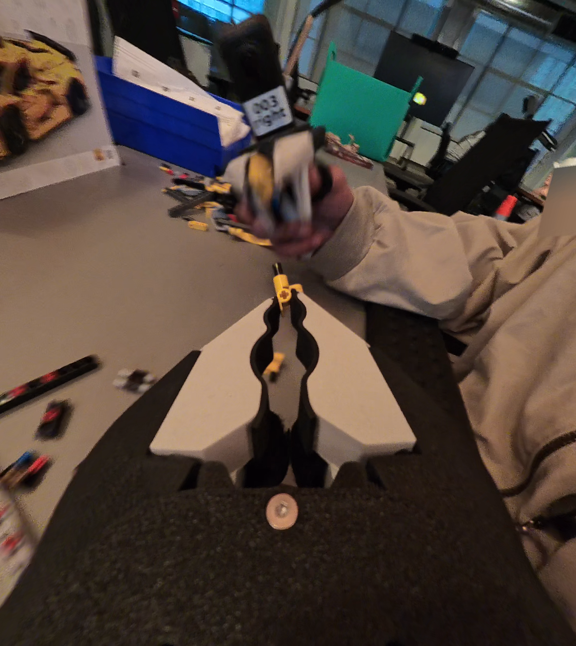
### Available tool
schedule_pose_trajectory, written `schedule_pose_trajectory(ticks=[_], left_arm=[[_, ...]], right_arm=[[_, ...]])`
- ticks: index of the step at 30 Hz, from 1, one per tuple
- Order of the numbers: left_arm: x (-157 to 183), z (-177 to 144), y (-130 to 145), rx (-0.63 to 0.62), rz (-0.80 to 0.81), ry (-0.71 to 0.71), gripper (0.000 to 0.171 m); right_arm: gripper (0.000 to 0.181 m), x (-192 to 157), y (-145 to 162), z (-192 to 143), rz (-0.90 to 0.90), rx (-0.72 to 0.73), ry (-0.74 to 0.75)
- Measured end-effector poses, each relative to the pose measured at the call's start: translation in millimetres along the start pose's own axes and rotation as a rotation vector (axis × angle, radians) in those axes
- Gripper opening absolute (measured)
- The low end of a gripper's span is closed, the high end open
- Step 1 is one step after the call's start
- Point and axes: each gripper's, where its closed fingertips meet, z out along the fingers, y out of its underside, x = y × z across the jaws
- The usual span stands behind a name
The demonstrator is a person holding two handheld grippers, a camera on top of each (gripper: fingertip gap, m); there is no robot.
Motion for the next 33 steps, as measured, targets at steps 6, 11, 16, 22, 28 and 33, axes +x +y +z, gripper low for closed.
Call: schedule_pose_trajectory(ticks=[6, 11, 16, 22, 28, 33], left_arm=[[-20.9, -12.8, -8.4, 0.070, -0.072, -0.021, 0.006], [-18.1, -9.9, -10.2, 0.085, -0.075, -0.027, 0.007], [-18.3, -6.7, -6.3, 0.068, -0.077, -0.037, 0.007], [-10.9, 1.4, 2.1, 0.010, 0.022, -0.049, 0.007], [-0.4, 9.0, 11.0, -0.044, 0.093, -0.022, 0.007], [0.7, 10.4, 13.1, -0.056, 0.100, -0.019, 0.007]], right_arm=[[0.013, 18.9, -25.9, -42.9, -0.011, 0.108, 0.151], [0.015, 68.5, 74.9, -17.1, -0.139, -0.502, 0.445], [0.015, 83.8, 108.2, -12.5, -0.160, -0.651, 0.479], [0.026, 72.1, 102.1, 3.4, -0.142, -0.579, 0.392], [0.023, 7.4, 67.3, 45.4, -0.155, -0.326, 0.075], [0.018, 3.9, 75.3, 53.2, -0.151, -0.358, 0.053]])
